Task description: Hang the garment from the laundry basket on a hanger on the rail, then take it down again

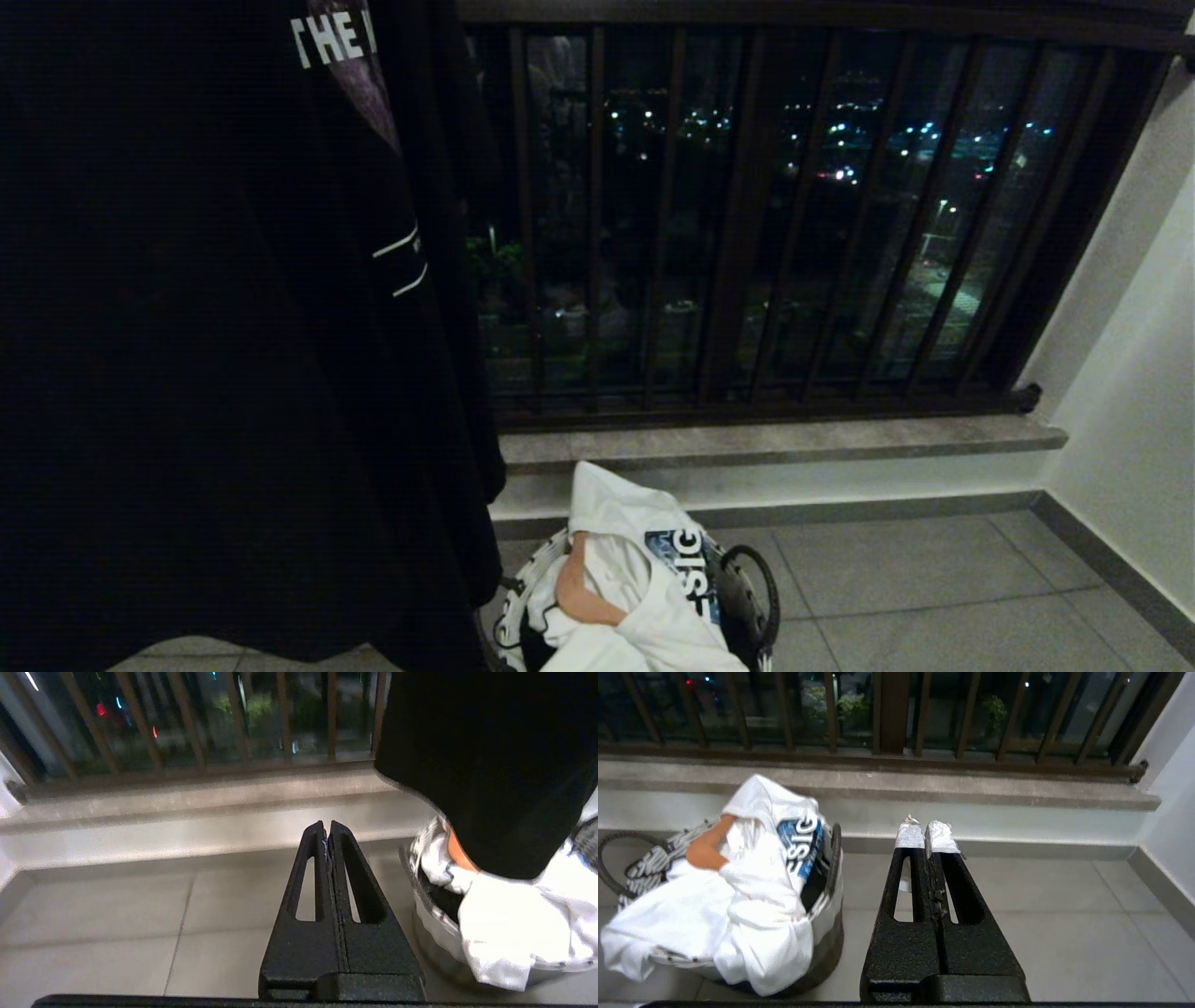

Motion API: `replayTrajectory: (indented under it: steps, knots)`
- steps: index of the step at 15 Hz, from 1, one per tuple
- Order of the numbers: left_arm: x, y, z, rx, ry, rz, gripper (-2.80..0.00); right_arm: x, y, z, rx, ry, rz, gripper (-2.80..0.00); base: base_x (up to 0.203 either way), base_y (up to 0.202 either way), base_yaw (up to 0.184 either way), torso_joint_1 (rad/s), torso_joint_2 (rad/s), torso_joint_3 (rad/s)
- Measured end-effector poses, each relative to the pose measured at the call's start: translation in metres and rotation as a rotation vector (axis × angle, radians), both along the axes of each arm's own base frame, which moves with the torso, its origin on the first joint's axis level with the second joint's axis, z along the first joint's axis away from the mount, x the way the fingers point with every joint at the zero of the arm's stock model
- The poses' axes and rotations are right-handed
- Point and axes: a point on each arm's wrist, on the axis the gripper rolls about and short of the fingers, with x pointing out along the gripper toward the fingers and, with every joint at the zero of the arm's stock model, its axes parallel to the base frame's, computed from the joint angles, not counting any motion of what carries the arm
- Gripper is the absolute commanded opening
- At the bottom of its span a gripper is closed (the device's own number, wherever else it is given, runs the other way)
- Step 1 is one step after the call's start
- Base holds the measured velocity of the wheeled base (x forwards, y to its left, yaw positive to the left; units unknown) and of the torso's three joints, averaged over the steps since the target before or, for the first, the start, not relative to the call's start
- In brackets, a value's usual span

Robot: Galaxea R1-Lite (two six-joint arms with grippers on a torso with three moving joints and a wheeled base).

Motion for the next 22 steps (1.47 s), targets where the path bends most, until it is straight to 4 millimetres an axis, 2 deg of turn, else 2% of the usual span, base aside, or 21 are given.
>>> replayTrajectory:
  steps: [10, 22]
  knots:
    - [0.0000, 0.0000, -0.0002, 0.000, 0.002, 0.000, -2.80, 0.0000, 0.0000, -0.0003, 0.002, 0.003, 0.000, -2.80, 0.000, 0.000, 0.000, 0.093, -0.46, -0.337]
    - [0.0000, 0.0000, -0.0002, 0.000, 0.002, 0.000, -2.80, 0.0000, 0.0000, -0.0003, 0.000, 0.003, 0.000, -2.80, 0.000, 0.000, 0.000, 0.186, -0.50, -0.312]
